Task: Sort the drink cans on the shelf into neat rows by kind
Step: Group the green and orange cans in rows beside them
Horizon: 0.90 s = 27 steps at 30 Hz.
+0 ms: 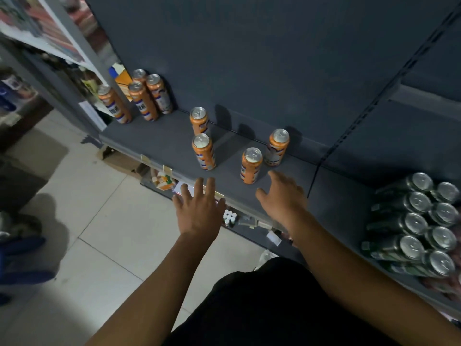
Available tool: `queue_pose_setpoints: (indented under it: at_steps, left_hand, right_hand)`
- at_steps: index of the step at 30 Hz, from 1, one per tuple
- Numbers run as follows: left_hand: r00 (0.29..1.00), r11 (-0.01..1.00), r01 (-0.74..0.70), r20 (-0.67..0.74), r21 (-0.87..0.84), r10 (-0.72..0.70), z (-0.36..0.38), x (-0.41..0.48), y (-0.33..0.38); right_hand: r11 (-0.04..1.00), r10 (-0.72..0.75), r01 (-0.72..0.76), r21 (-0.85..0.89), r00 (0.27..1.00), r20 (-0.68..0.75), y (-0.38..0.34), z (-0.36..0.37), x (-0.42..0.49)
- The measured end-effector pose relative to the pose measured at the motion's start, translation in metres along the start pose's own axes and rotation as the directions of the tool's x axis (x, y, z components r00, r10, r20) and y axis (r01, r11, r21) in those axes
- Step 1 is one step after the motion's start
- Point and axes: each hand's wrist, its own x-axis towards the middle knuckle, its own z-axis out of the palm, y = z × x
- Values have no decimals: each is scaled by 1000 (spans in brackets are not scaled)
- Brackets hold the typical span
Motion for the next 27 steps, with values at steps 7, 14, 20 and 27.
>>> queue_pose_setpoints:
  at_steps: [7,14,20,27]
  left_hand:
    - [996,996,90,27,-30,-89,-7,55,-6]
    - [985,969,157,101,-190,-139,8,114,-35]
    - [966,841,193,249,-506,-72,29,192,-78]
    - [932,727,47,293,-686,216,45,249,-96]
  right_hand:
    - [967,34,-53,248,996,81,11,1,54]
    - [879,132,-205,430,972,195,9,25,83]
    - [729,320,-353,587,933,164,-9,50,105]
    - [491,513,-443,751,843,162,-25,98,125]
